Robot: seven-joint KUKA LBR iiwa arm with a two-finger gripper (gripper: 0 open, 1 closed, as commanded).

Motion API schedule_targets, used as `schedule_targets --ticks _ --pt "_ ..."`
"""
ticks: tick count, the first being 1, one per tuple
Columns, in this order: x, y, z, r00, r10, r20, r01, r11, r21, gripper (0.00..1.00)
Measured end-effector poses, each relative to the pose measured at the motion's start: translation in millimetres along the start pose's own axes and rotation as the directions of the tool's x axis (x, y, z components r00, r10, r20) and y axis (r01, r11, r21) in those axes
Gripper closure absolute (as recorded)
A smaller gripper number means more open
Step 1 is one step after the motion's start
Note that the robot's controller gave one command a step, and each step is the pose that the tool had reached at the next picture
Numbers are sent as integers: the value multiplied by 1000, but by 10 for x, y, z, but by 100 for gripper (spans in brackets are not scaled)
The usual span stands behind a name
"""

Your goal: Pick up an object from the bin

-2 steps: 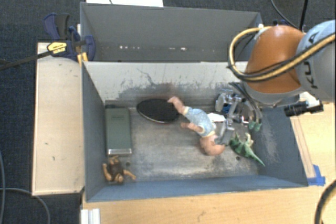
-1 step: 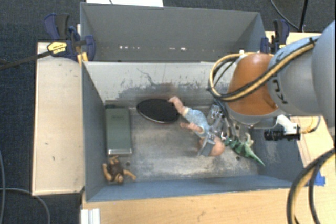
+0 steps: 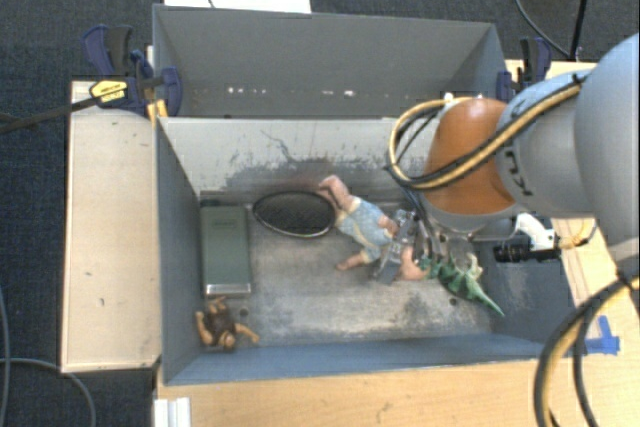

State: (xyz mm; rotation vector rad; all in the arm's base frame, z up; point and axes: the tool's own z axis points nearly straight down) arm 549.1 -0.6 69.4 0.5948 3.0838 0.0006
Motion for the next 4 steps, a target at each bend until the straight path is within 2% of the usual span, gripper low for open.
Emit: schedule_targets --ticks 1,2,3,4 --pt "-11 7 -13 1000 -1 2 1 1000 -1 100" --pt "7 0 -49 1000 -1 -3 1 1000 1 100" --pt "26 -9 -256 1000 -3 -11 3 1000 4 100" --pt "7 0 -474 1000 -5 -4 5 1000 1 100"
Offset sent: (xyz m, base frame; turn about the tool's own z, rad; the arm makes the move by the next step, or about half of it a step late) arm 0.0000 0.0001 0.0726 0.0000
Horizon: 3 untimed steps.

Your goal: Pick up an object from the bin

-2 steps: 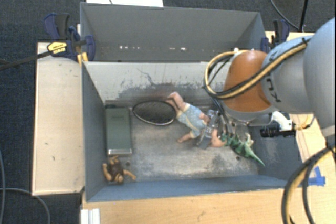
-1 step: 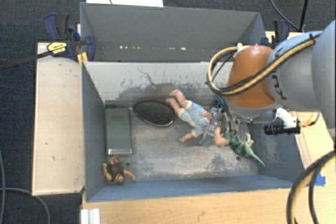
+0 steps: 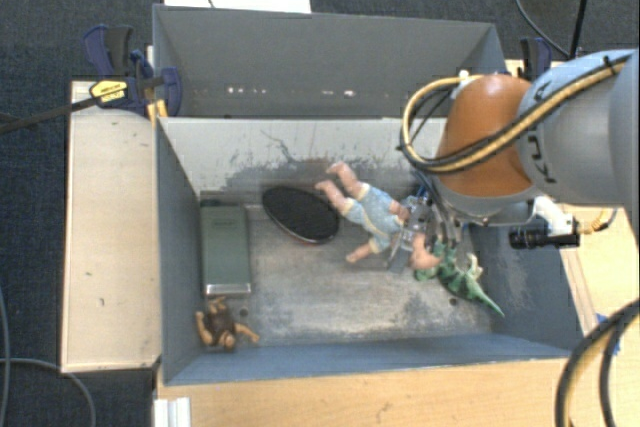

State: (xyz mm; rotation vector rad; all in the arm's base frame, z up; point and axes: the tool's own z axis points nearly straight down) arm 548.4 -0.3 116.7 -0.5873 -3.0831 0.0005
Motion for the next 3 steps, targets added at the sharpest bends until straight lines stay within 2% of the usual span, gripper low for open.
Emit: schedule_targets --ticks 1,3 --pt "-10 5 -137 1000 -1 6 1 1000 -3 100" --pt "2 0 -312 1000 -2 0 2 1000 0 100"
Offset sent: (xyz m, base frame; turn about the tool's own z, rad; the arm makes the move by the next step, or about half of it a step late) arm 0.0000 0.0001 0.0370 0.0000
